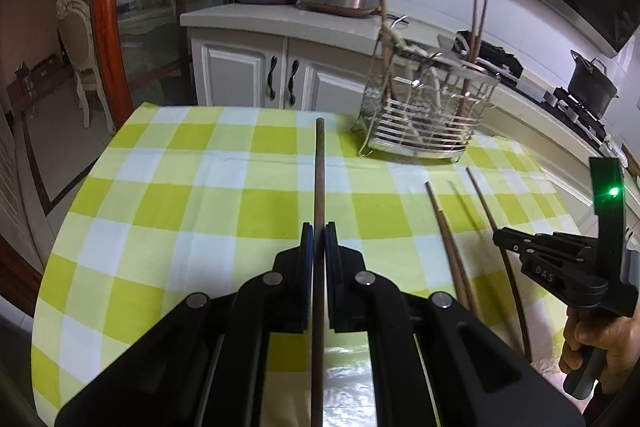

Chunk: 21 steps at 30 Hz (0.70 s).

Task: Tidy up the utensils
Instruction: 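Lift the chopsticks upright in both tools and carry them toward the rack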

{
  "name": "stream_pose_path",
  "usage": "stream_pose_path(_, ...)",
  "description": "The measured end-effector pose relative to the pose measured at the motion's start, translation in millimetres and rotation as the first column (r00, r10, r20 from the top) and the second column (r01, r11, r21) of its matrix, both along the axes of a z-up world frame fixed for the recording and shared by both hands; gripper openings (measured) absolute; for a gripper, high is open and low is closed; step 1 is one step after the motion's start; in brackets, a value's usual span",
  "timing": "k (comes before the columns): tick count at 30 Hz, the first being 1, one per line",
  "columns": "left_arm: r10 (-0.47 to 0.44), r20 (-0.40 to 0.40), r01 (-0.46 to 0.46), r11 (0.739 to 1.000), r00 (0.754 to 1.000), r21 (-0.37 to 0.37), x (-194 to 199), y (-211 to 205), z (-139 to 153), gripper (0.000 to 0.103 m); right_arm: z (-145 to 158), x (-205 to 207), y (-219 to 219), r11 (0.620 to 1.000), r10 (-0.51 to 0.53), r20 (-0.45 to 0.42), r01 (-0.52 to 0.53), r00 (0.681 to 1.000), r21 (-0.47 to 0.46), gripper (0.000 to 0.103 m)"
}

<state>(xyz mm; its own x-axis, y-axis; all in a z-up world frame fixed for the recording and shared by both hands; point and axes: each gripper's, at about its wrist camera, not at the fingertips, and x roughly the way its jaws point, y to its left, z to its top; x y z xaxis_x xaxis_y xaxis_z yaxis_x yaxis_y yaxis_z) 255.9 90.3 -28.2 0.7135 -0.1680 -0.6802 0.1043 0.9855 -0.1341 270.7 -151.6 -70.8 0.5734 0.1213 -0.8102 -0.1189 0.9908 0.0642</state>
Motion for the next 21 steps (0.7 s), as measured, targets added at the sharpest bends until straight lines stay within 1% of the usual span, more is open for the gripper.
stream_pose_path(4, -0.018, 0.039, 0.018, 1.000, 0.999, 0.007, -5, -11, 16, 0.006, 26, -12, -5, 1.000, -0.002, 0.061, 0.001, 0.998, 0.019, 0.009)
stream_pose_path(9, -0.028, 0.085, 0.028, 1.000, 0.996, 0.009, -14, -22, 33, 0.006, 49, -24, -12, 0.999, -0.008, 0.114, 0.004, 0.993, 0.040, 0.009)
stream_pose_path(15, -0.029, 0.122, 0.027, 1.000, 0.992, 0.013, -23, -28, 47, 0.006, 68, -38, -19, 0.999, -0.016, 0.171, 0.007, 0.985, 0.050, 0.009)
stream_pose_path(21, -0.033, 0.135, 0.031, 0.999, 0.990, 0.017, -29, -33, 52, 0.006, 75, -45, -22, 0.999, -0.021, 0.206, 0.011, 0.978, 0.051, 0.009)
